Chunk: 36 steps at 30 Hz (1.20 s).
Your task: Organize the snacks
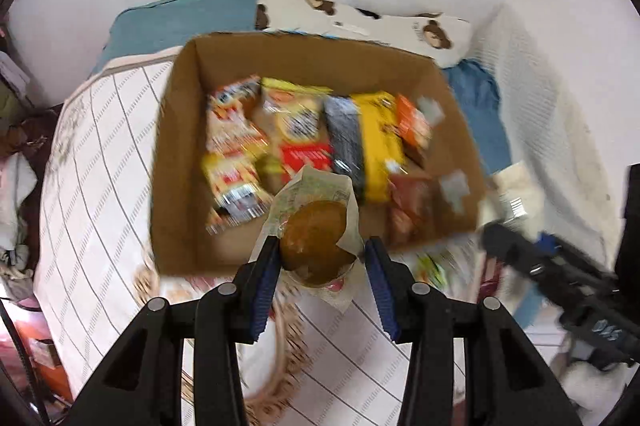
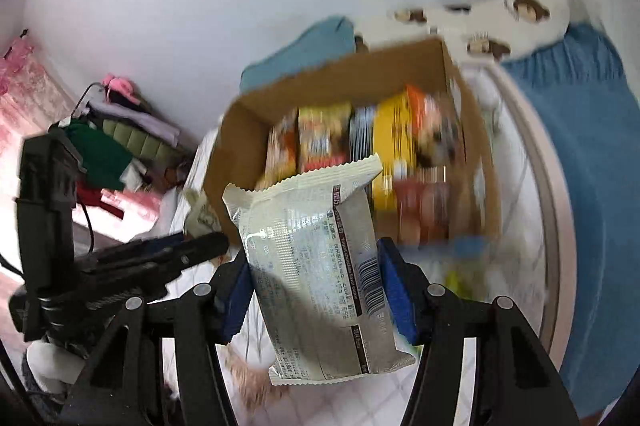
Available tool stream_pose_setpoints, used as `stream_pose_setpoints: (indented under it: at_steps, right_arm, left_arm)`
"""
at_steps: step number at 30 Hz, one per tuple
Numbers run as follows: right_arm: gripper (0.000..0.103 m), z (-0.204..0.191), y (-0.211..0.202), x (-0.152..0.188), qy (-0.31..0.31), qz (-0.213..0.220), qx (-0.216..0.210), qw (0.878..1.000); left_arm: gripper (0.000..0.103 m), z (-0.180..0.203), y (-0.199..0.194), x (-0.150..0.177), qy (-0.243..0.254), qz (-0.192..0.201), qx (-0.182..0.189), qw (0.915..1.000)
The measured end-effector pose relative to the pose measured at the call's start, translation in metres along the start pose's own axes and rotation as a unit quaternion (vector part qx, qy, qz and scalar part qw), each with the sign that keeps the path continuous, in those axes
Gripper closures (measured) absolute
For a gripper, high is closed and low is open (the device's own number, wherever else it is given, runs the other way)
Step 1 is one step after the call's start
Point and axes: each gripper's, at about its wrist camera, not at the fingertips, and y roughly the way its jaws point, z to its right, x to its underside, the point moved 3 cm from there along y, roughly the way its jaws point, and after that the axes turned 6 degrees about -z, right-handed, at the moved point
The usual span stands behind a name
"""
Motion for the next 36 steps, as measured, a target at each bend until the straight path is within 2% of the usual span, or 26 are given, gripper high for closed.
stream_pose_setpoints:
  at_steps: [4,7,11,12,14,16,18,21,26,36]
  right_arm:
    - [0.042,0.003,0.025,-0.044,0.013,0.001,0.025,1.0]
    - [0.042,0.006,0.059,-0.062,0.027,-0.014,0.038,0.999]
    - [0.038,0.016,0.107,-0.064,0.063,-0.049,0.04,0.996]
    - [0.023,0.018,0.117,-0.061,0.067,-0.062,0.04,0.995]
    - [0.002,0.024,0.132,-0.057,0.073,-0.084,0.051,0.992]
    - [0.002,0.027,0.137,-0.052,0.06,-0.092,0.076,0.991]
    - [0.002,0.028,0.14,-0.049,0.043,-0.099,0.099,0.989]
    - [0.002,0.029,0.142,-0.045,0.024,-0.103,0.118,0.987]
    - [0.002,0.029,0.139,-0.04,0.004,-0.1,0.145,0.984]
    - [0.002,0.027,0.112,-0.032,-0.014,-0.077,0.167,0.983]
  left_arm:
    - [0.063,-0.032,0.035,-0.03,-0.008,-0.02,-0.043,0.9988]
    - [0.063,-0.04,0.055,-0.034,-0.01,-0.039,-0.06,0.9974]
    - [0.061,-0.05,0.077,-0.029,-0.029,-0.069,-0.053,0.9958]
    - [0.061,-0.055,0.082,-0.027,-0.038,-0.075,-0.05,0.9952]
    - [0.06,-0.059,0.085,-0.024,-0.051,-0.076,-0.051,0.9945]
    - [0.054,-0.065,0.086,-0.022,-0.063,-0.074,-0.053,0.9938]
    - [0.029,-0.068,0.085,-0.021,-0.068,-0.072,-0.05,0.9938]
    - [0.016,-0.069,0.083,-0.018,-0.068,-0.065,-0.051,0.9942]
    - [0.006,-0.066,0.083,-0.017,-0.063,-0.062,-0.054,0.9946]
    - [0.005,-0.055,0.076,-0.018,-0.061,-0.031,-0.06,0.9959]
